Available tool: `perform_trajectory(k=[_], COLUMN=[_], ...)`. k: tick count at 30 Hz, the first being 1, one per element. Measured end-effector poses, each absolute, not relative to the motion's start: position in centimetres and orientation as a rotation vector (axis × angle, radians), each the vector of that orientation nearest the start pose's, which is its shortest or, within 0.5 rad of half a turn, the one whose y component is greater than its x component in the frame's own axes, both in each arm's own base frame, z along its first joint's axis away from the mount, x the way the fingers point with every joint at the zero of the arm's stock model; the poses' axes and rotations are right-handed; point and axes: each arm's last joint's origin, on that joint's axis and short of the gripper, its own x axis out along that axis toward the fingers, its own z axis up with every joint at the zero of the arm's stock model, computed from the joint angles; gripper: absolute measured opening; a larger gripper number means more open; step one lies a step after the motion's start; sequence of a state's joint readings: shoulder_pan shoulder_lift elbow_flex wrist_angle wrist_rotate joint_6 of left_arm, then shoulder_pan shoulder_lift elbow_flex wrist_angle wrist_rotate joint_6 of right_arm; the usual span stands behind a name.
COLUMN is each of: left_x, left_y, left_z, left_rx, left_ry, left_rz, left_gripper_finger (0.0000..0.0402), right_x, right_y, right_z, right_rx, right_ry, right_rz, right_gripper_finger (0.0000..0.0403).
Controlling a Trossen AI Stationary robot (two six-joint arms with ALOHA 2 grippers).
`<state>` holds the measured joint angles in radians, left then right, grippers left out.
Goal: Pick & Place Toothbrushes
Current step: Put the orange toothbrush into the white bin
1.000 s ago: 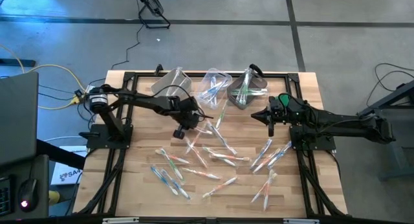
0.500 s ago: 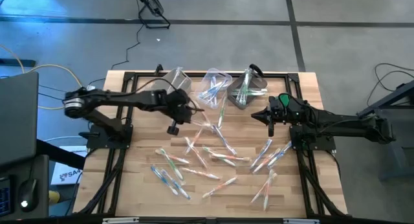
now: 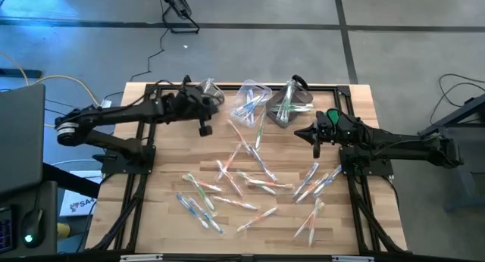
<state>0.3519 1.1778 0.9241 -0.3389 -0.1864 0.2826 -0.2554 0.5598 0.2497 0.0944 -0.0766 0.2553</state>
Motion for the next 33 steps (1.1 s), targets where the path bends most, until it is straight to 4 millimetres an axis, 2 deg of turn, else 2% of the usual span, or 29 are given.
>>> perform_trajectory(k=[9,15,19,33], left_x=[21.8,20.9,21.0,21.8], left_y=[13.9,16.3,16.8,17.7], left_z=[28.4,26.3,25.3,23.2], left_rx=[0.01,-0.099,-0.147,-0.145], left_ry=[0.646,0.683,0.711,0.798], left_rz=[0.669,0.776,0.797,0.846], left_gripper_finger=[0.0009,0.0009,0.0009,0.0009], right_x=[13.8,13.8,13.8,13.8], right_y=[-3.4,-3.4,-3.4,-3.4], right_z=[20.5,20.5,20.5,20.5], right_rx=[0.222,0.206,0.188,0.166], right_ry=[0.196,0.198,0.201,0.207], right_rz=[-0.197,-0.194,-0.191,-0.189], right_gripper_finger=[0.0002,0.0002,0.0002,0.0002])
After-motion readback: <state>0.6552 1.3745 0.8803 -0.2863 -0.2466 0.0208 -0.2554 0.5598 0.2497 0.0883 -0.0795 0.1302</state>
